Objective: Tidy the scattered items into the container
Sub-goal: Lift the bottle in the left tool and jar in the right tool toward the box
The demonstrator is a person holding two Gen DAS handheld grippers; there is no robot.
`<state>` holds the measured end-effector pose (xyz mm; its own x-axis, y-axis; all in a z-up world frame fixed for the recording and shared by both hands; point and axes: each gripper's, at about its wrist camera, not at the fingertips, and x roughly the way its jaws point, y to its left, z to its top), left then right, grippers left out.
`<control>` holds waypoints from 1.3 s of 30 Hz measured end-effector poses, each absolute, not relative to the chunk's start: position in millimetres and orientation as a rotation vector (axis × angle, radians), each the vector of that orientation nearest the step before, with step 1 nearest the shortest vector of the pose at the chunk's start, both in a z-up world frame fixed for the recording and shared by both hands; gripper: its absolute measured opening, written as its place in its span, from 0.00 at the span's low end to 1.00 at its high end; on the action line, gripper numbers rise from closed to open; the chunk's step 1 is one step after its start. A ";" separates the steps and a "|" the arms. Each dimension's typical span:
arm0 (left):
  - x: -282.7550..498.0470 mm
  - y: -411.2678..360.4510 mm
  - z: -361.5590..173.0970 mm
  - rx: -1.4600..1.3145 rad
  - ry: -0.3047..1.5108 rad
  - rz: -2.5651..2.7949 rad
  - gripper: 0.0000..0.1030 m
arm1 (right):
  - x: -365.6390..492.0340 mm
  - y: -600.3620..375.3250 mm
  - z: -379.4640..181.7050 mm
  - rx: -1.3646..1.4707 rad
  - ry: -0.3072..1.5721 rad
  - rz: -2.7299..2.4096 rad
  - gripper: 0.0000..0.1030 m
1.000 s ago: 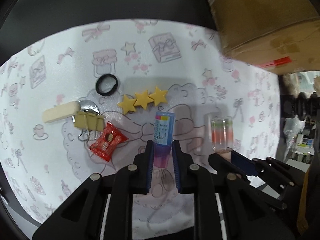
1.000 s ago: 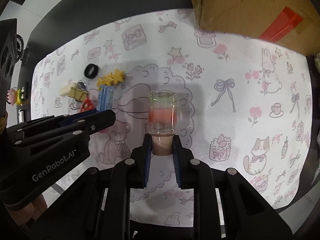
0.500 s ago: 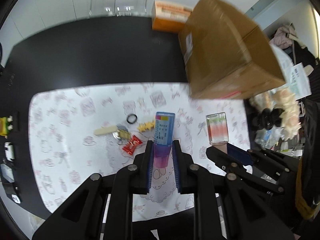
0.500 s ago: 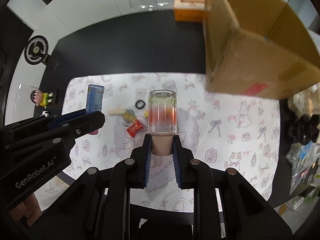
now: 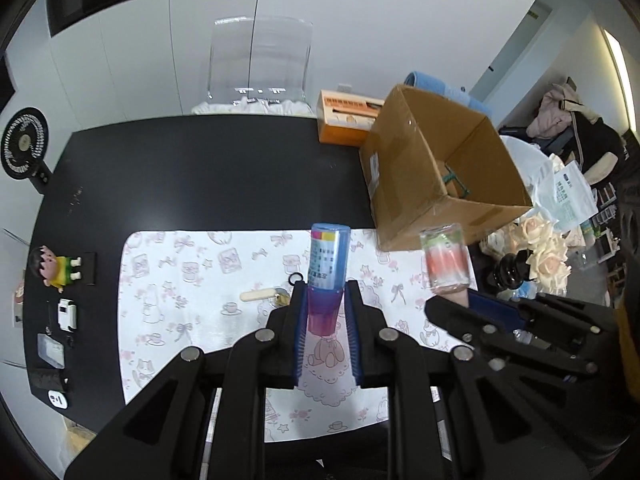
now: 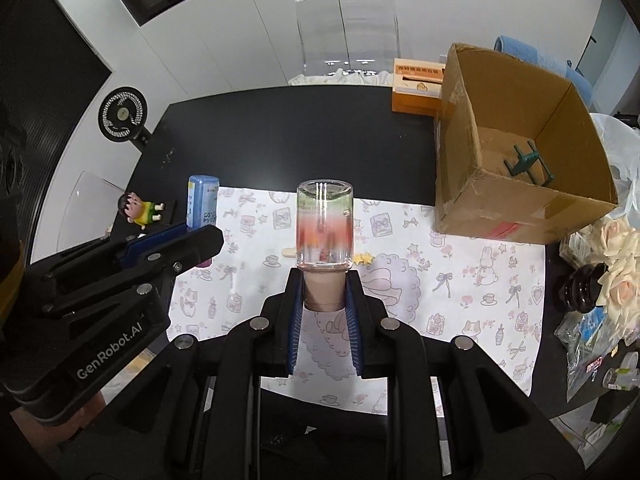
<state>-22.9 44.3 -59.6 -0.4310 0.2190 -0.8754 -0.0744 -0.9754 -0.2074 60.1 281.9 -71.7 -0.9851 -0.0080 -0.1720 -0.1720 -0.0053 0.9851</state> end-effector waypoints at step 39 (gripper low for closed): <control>-21.7 91.2 -25.5 -1.456 -0.067 2.531 0.17 | 107.6 279.3 -91.3 -0.114 2.164 1.977 0.20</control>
<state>-21.7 91.2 -25.5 -0.4849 0.2125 -0.8484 -0.1674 -0.9747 -0.1484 107.6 279.3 -91.3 -0.9754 0.0823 -0.2045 -0.1963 0.0985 0.9756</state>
